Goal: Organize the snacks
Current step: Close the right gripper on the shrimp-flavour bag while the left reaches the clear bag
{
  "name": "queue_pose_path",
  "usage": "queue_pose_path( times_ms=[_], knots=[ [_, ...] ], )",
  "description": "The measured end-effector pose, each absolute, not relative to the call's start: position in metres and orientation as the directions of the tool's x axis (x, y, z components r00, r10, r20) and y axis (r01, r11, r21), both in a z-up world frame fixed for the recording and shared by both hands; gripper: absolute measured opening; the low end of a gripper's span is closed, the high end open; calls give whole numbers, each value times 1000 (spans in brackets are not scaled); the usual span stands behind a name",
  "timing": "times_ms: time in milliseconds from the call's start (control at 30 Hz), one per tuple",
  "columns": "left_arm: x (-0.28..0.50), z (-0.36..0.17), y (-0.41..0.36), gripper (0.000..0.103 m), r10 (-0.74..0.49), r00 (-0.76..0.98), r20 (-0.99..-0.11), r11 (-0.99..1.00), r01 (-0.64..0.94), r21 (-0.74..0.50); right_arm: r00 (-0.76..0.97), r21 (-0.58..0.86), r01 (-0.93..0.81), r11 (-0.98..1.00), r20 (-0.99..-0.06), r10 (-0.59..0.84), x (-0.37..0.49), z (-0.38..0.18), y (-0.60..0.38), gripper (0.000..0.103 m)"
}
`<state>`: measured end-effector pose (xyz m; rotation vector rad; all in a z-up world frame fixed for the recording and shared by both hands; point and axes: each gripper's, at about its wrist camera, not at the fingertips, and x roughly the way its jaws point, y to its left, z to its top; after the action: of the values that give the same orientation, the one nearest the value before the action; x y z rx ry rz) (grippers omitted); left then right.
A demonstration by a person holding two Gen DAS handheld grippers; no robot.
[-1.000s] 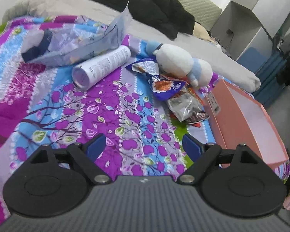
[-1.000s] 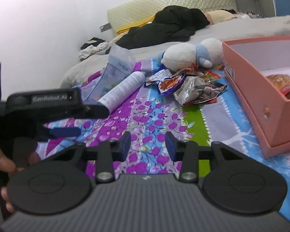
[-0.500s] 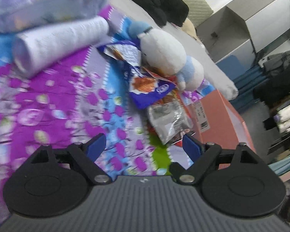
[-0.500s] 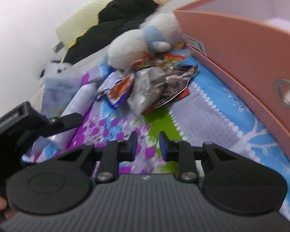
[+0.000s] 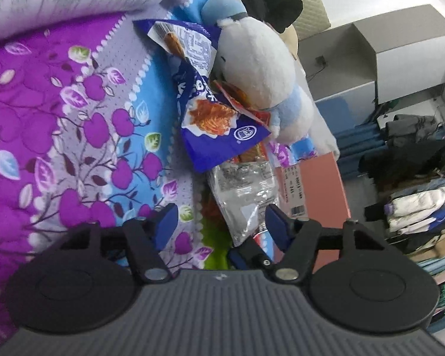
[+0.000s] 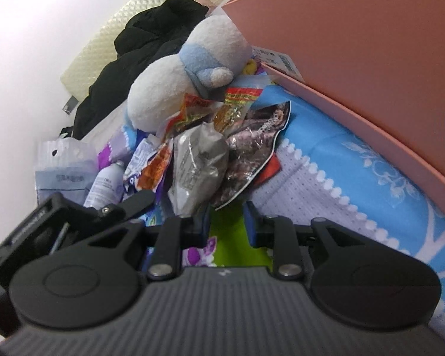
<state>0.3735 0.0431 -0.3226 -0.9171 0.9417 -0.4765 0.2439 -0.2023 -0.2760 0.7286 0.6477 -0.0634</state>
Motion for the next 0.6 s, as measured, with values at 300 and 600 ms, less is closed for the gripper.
queue_pose_path(
  times_ms=[300,600],
  knots=[
    [389,-336,29,48,-730,507,-458,500,-61,-864,801,656,295,695,-567,195,258,-282,-207,13],
    [374,-322,38,22,-721,542,-432,479,-61,-876,802,611,268,745,-570,179,249,-266,-207,4]
  ],
)
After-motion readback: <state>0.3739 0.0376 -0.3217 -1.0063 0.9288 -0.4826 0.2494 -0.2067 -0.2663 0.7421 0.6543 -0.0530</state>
